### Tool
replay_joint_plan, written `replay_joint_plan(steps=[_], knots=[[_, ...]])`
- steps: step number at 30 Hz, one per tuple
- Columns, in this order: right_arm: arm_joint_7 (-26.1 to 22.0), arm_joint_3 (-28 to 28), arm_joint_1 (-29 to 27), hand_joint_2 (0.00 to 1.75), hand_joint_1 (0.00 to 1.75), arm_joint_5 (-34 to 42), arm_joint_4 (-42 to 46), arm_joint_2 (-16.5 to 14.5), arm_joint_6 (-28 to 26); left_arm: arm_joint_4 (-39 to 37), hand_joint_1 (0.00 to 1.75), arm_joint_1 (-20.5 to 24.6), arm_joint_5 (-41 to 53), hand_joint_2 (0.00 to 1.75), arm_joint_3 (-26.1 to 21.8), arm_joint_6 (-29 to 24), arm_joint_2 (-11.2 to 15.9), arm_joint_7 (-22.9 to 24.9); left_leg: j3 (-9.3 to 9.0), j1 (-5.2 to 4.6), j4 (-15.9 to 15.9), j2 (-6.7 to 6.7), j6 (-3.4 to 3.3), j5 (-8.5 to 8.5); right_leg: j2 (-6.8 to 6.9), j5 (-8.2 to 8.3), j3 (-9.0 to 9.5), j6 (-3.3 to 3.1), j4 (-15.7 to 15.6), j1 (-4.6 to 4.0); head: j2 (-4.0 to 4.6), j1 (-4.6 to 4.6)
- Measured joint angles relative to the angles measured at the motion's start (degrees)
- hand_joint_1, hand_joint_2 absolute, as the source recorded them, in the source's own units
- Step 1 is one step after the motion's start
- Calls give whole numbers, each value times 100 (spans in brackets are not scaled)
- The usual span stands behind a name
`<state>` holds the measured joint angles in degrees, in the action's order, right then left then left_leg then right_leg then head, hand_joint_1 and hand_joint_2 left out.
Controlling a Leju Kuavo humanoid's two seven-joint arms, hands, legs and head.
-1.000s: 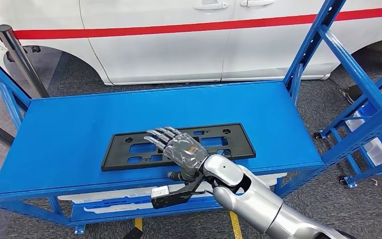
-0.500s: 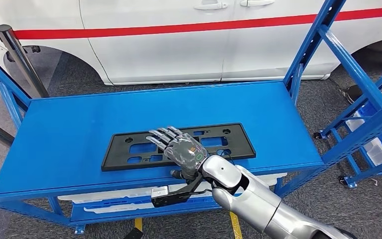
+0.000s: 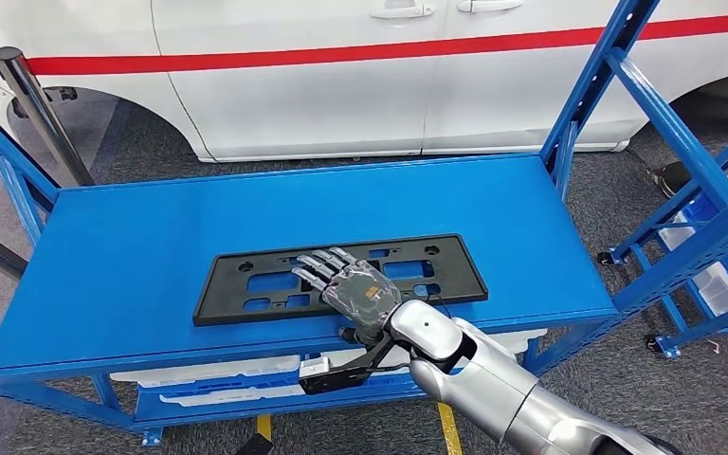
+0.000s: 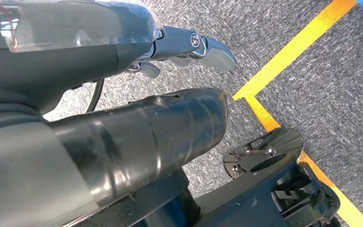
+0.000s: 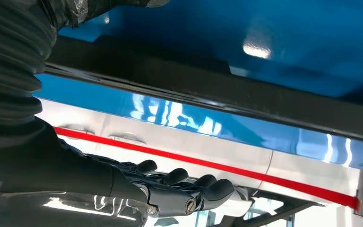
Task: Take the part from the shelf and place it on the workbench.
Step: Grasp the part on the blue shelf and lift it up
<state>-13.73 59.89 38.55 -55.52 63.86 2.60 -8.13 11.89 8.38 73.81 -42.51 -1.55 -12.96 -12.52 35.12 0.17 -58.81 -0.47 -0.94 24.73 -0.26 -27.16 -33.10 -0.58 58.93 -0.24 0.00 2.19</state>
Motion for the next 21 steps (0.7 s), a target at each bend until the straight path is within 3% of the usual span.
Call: replay_joint_plan(steps=[21], knots=[[350, -160, 32, 175, 0, -605, -426, 73, -280, 0, 0, -16, -33, 0, 0, -8, 7, -16, -1, 0, 0, 0, 0, 0, 0, 0, 0, 0, 0, 0, 0, -1]])
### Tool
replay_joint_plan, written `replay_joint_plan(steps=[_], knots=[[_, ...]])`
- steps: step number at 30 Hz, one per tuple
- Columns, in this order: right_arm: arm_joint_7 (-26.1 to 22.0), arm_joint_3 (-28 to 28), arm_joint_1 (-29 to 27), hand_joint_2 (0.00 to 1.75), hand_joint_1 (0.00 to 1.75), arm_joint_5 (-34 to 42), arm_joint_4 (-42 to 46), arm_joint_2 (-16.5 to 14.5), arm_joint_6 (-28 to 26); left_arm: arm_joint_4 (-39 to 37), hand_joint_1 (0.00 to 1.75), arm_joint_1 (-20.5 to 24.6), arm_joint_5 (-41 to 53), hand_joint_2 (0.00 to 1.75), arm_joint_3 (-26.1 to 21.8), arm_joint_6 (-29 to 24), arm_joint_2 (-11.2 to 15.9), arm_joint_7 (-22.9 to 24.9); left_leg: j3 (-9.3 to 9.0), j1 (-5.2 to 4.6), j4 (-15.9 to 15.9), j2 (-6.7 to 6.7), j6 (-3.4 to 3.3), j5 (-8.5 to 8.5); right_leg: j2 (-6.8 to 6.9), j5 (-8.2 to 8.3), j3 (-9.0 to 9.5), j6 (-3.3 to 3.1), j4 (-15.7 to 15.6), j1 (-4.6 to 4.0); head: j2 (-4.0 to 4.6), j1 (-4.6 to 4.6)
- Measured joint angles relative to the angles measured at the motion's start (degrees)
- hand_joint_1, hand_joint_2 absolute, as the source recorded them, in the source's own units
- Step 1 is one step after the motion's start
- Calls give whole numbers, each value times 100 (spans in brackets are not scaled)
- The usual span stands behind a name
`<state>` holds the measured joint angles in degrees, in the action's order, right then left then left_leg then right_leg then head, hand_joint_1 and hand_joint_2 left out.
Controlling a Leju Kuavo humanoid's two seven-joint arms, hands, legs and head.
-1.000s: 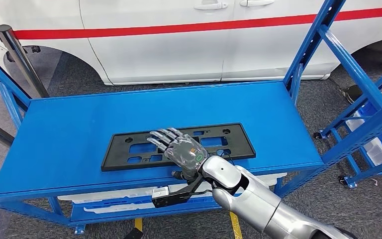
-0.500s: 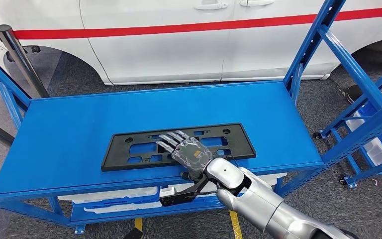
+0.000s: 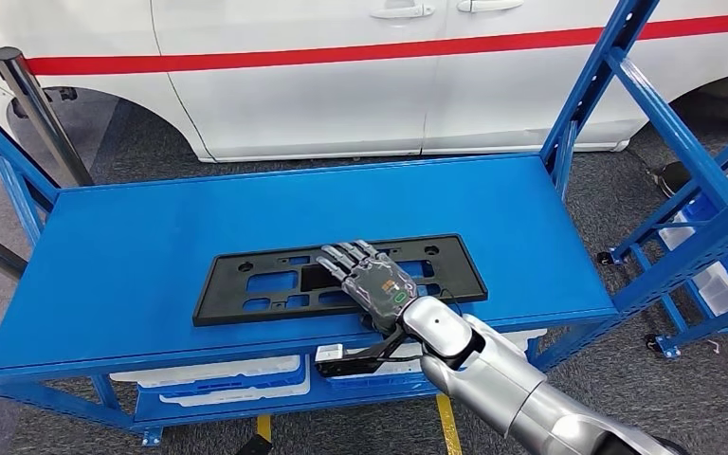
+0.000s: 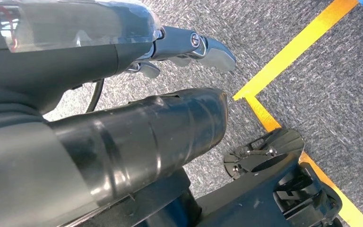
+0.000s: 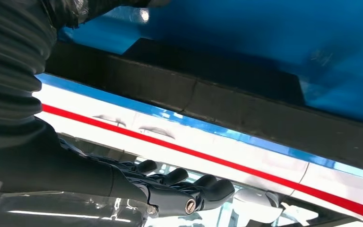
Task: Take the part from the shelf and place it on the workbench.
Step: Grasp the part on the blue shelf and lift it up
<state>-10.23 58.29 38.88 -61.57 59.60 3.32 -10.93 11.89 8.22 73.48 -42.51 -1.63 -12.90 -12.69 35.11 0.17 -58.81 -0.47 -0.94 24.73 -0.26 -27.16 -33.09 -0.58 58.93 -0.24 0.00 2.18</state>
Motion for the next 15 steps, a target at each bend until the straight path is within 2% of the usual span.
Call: replay_joint_plan(steps=[6, 7, 10, 11, 13, 15], knots=[[103, -89, 1, 175, 4, -130, -78, 2, -71, 0, 0, -1, -3, 0, 0, 6, 0, -29, -1, 0, 0, 0, 0, 0, 0, 0, 0, 0, 0, 0, 0, -1], [109, -106, 1, 175, 18, -138, -89, 3, -73, 0, 0, -1, -3, 0, 0, 9, 0, -39, -1, 0, 0, 0, 0, 0, 0, 0, 1, 0, 0, 0, 0, -1], [116, -151, -1, 175, 111, -163, -125, 6, -72, 0, 0, -5, -4, 0, 0, 10, 0, -49, -2, 0, 0, 0, 0, 0, 0, 0, 1, 0, 0, 0, 0, -1], [116, -164, -2, 175, 132, -170, -139, 7, -70, 0, 0, -7, -4, 0, 0, 10, 0, -49, -2, 0, 0, 0, 0, 0, 0, 0, 1, 0, 0, 0, 0, 0], [116, -183, -5, 175, 141, -184, -174, 9, -72, 0, 0, -10, -3, 0, 0, 10, 0, -54, -2, 0, 0, 0, 0, 0, 0, 0, 1, 0, 0, 0, 0, 0], [116, -199, -8, 175, 141, -204, -216, 9, -84, 0, 0, -11, -1, 0, 0, 14, 1, -72, -2, 0, 0, 0, 0, 0, -1, 0, 1, 0, 0, 0, 0, 0]])
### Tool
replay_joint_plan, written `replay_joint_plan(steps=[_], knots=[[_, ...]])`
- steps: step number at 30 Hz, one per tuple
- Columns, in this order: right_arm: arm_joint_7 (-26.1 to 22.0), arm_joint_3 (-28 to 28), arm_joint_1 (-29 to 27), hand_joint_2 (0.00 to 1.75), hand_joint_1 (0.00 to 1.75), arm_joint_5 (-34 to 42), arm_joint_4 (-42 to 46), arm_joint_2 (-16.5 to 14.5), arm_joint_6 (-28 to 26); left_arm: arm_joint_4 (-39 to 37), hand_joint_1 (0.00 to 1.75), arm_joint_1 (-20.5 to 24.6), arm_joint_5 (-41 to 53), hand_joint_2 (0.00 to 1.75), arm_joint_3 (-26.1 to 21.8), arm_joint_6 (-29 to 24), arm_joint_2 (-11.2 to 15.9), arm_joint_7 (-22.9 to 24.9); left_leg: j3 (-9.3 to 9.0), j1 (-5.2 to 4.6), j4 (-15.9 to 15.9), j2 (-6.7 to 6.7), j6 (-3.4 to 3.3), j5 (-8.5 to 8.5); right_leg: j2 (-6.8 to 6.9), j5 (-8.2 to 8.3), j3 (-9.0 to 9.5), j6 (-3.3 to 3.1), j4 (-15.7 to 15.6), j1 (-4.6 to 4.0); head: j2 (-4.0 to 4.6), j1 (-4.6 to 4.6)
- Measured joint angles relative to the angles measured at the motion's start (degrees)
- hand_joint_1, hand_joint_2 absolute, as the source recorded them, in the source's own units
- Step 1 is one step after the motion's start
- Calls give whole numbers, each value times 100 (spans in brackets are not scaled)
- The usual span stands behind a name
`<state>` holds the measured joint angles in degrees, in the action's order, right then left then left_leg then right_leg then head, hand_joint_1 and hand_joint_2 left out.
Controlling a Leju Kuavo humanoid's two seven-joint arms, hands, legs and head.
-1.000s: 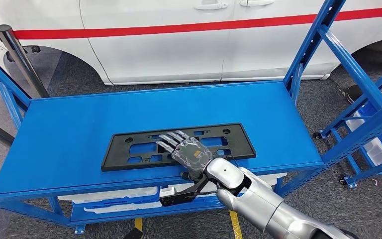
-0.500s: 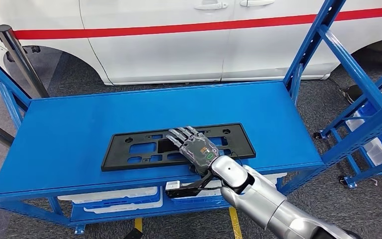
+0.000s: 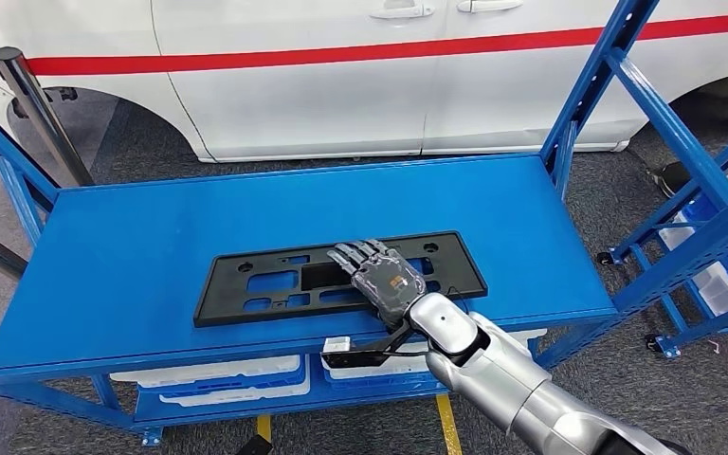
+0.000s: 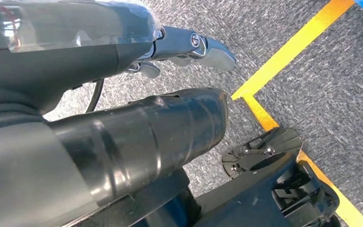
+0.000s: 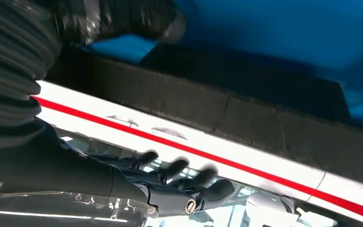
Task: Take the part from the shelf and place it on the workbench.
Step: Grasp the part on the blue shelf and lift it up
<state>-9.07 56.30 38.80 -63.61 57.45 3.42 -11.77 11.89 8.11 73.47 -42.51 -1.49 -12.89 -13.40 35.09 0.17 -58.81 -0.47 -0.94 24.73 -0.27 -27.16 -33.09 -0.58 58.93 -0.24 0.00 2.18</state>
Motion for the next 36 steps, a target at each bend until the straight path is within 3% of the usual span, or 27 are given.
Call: replay_joint_plan(steps=[21, 29, 36], knots=[[0, -72, -6, 175, 141, -26, -187, 21, -67, 0, 0, -9, 1, 0, 4, 3, 4, -30, 0, 0, 0, 0, 0, 0, 0, 0, 0, 0, 0, 0, 0, 1], [27, -77, -6, 175, 171, -80, -200, 22, -70, 0, 0, -12, -9, 0, 4, 3, 6, -9, 0, 0, 0, 0, 0, 0, 0, 0, 1, 0, 0, 0, 0, 1], [138, -174, -9, 175, 175, -237, -220, 60, -98, 0, 0, -32, -42, 0, 4, 3, 8, 5, 0, 0, 0, 0, 0, 0, 0, 0, 0, 0, 0, 1, 0, 0]])
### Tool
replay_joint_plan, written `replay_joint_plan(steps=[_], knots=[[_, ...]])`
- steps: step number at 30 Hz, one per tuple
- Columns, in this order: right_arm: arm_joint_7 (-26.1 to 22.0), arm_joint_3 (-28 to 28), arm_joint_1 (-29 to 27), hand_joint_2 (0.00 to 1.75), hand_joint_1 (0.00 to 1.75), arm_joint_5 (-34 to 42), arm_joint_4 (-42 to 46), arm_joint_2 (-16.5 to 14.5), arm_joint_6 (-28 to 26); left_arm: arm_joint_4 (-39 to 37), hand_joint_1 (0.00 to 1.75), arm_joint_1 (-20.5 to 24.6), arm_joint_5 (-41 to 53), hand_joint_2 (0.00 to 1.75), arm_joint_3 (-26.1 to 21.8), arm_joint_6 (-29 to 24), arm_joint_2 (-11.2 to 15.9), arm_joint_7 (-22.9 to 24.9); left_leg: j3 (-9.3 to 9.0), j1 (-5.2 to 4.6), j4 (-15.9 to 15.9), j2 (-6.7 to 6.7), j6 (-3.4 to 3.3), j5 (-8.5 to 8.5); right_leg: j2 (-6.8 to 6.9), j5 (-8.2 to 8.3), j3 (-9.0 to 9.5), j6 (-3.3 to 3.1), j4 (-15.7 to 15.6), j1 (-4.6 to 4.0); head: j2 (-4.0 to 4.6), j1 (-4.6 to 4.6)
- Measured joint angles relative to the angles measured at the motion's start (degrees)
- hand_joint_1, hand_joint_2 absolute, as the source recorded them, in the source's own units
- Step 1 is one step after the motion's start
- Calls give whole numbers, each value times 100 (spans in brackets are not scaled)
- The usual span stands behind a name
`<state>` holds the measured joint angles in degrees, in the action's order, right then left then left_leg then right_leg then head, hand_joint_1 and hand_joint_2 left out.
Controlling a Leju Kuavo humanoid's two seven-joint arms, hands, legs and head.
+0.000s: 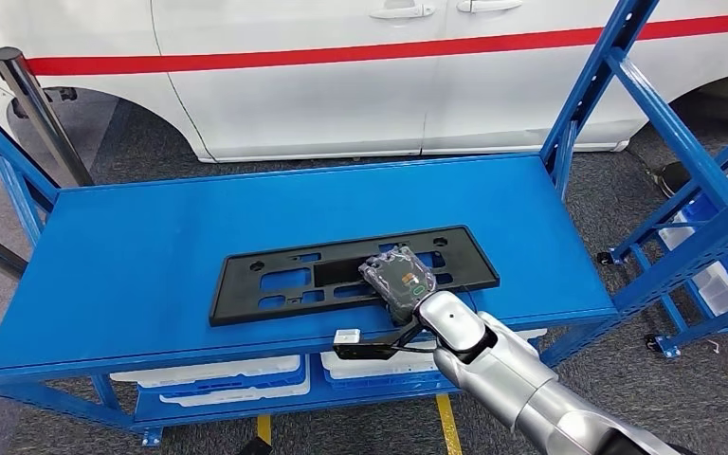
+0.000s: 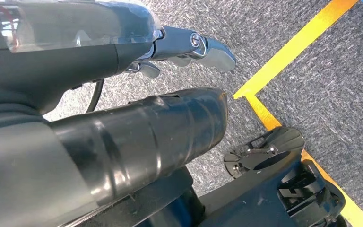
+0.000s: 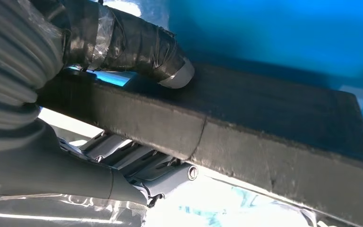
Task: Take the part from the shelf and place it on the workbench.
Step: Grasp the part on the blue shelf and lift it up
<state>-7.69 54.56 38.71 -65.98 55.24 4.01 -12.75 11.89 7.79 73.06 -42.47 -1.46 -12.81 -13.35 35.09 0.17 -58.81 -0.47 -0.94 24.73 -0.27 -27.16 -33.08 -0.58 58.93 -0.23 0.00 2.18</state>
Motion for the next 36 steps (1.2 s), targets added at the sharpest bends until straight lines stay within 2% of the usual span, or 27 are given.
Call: replay_joint_plan(steps=[3, 5, 9, 12, 15, 20, 27, 31, 36], knots=[[32, -60, -33, 175, 175, -28, -7, 15, -119, 0, 0, -3, -10, 0, 0, -3, 1, -1, 0, 0, 0, 0, 0, 0, 0, 0, 0, 0, 0, 0, 0, 0], [165, -184, -243, 175, 175, -129, 139, 47, -566, 0, 0, -13, -71, 0, -5, -33, 2, -19, -2, 2, -1, -6, 0, 1, 5, -2, 3, 0, -1, -1, 0, 1], [535, -906, -1436, 175, 175, -601, 1408, 155, -2128, 0, 0, -118, -256, 0, -49, -149, 7, -109, 0, 5, 0, -25, 1, 16, 16, -16, 5, -1, -2, 1, 0, -1], [650, -1294, -2147, 175, 175, -972, 2298, 163, -2549, 0, 0, -152, -321, 0, -86, -214, 13, -137, -4, 4, 1, -18, 0, 29, 9, -30, 9, 0, -4, 1, 0, 0], [673, -1597, -2720, 175, 175, -1066, 2952, 168, -2597, 0, 0, -180, -335, 0, -135, -227, 15, -139, -7, 4, 2, -23, 0, 34, 16, -40, 16, 0, -4, 0, 0, -1], [696, -1837, -3054, 175, 175, -1185, 3420, 167, -2609, 0, 0, -191, -353, 0, -175, -234, 17, -140, -23, 3, 2, -5, 2, 35, -1, -38, 23, 2, -4, 0, 0, 0], [550, -2249, -3730, 175, 175, -1966, 4301, -62, -2653, 0, 0, -195, -379, 0, -192, -261, 17, -187, -24, 3, 2, -6, 2, 36, 0, -38, 25, 2, -3, -1, 0, -2], [549, -2249, -3895, 175, 175, -2264, 4543, -142, -2655, 0, 0, -192, -372, 0, -198, -262, 17, -182, -24, 3, 3, -5, 3, 37, -1, -39, 25, 2, -3, -2, 0, -2], [553, -2004, -3839, 175, 175, -2380, 4466, -187, -2655, 0, 0, -192, -350, 0, -203, -246, 17, -166, -25, 3, 5, -5, 3, 36, -1, -38, 28, 2, -3, -2, 0, -1]])
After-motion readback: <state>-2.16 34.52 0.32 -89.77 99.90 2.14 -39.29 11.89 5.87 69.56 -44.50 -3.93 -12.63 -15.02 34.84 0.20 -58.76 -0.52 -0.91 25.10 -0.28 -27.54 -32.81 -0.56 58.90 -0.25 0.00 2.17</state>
